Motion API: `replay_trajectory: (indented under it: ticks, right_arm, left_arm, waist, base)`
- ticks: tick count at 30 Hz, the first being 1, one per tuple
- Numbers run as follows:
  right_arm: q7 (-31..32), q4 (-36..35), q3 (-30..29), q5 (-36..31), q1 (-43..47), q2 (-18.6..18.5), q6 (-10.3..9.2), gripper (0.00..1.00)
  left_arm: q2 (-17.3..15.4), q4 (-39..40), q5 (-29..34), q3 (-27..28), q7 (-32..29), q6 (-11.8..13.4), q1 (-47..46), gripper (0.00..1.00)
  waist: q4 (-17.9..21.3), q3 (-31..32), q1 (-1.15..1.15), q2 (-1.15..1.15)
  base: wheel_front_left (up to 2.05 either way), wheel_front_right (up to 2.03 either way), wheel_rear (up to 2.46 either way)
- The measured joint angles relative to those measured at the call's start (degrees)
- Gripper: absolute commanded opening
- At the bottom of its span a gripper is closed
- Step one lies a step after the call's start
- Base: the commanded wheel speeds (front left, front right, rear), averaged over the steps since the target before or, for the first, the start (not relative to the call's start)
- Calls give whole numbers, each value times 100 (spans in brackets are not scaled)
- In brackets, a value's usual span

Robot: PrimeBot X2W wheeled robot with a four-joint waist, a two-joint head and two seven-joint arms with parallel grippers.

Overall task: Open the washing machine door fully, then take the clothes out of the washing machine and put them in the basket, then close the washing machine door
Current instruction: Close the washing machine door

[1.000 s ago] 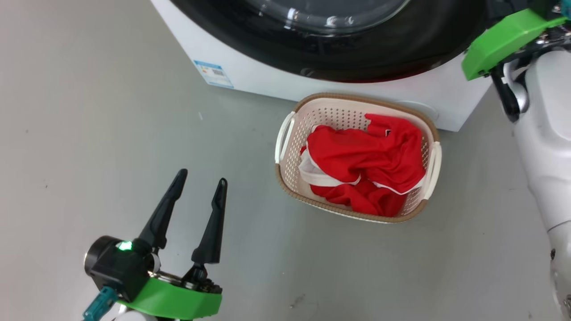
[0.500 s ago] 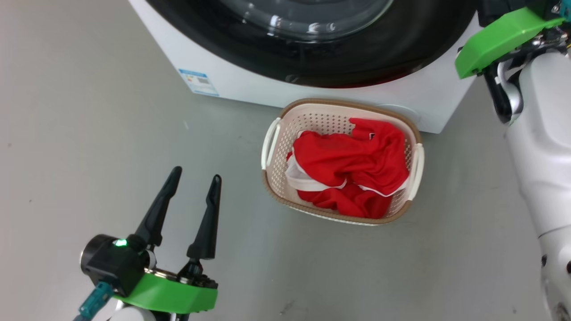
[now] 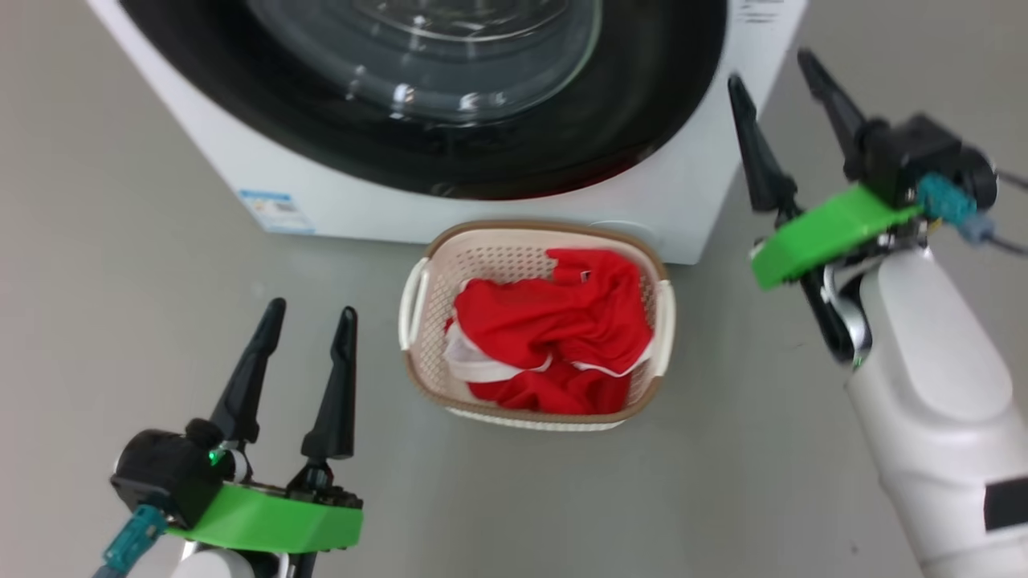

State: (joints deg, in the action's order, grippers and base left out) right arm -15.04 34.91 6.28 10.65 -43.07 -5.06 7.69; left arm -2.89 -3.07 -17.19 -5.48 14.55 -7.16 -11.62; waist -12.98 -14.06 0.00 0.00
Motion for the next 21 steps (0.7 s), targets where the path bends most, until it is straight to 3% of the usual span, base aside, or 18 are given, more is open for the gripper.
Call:
replay_trajectory:
  ticks: [9,21]
  right_arm:
    - [0,-667,-407,130,1285,99,0,100]
    - [0,-1261,-946,27,2160,168,-13,100]
  left_arm:
    - [16,-29,-2,208,0,-1,182,100]
    - [21,-43,200,639,0,0,474,100]
  waist:
    - [607,319,0,0]
    - [1319,802,0,0]
  base:
    - [0,0,0]
    - [0,0,0]
